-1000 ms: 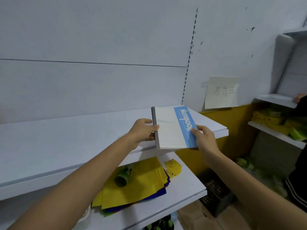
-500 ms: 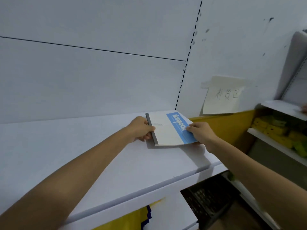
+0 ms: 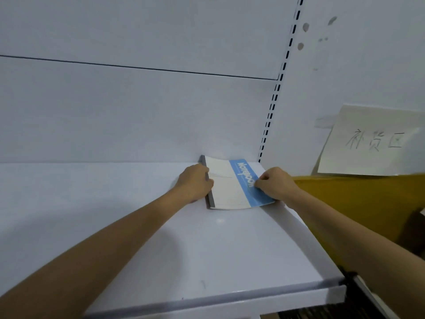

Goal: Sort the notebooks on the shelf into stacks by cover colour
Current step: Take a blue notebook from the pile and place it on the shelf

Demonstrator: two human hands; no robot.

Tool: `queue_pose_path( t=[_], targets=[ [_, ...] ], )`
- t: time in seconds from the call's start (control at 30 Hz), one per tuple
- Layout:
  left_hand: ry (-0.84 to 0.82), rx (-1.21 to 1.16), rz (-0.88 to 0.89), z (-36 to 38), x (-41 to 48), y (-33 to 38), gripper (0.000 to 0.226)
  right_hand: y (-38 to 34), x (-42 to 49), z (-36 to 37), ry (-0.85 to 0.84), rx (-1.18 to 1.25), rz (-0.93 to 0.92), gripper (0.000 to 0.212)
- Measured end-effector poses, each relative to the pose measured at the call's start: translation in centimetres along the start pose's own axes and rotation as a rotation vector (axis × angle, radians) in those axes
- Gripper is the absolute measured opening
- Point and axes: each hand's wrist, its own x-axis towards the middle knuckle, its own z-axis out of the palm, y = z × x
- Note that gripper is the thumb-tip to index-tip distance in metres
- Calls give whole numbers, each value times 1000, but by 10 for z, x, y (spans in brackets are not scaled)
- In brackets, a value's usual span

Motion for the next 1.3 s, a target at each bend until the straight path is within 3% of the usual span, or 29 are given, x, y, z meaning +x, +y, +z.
queue_pose_path(
  t=[0.17,0.37,0.5,0.73,0.93,1.03,1.13,1.3],
  targets=[
    [71,135,-47,9,0,11,13,13,12,-8,-25,-99,-130,29],
    [181,206,-97,16,-5,20,28,21,18,-6,-80,-100,-234,26],
    [227,70,-177,15,-5,23,29,23,19,-4,-80,-79,-262,40],
    [254,-138,-292,20,-1,17,31,26,18,5,-18,-268,-343,30],
    [210,-172,-255,14,-13,20,32,23,12,2,4,-263,-330,30],
    [206,-156,-197,7,-31,20,41,16,-7,0,163,-259,-355,37],
    [199,-43,-126,-6,-58,8,48,-5,-37,6,246,-276,-461,38],
    [232,235,-31,-59,-120,-33,51,-61,-93,38,215,-344,-587,51]
  ],
)
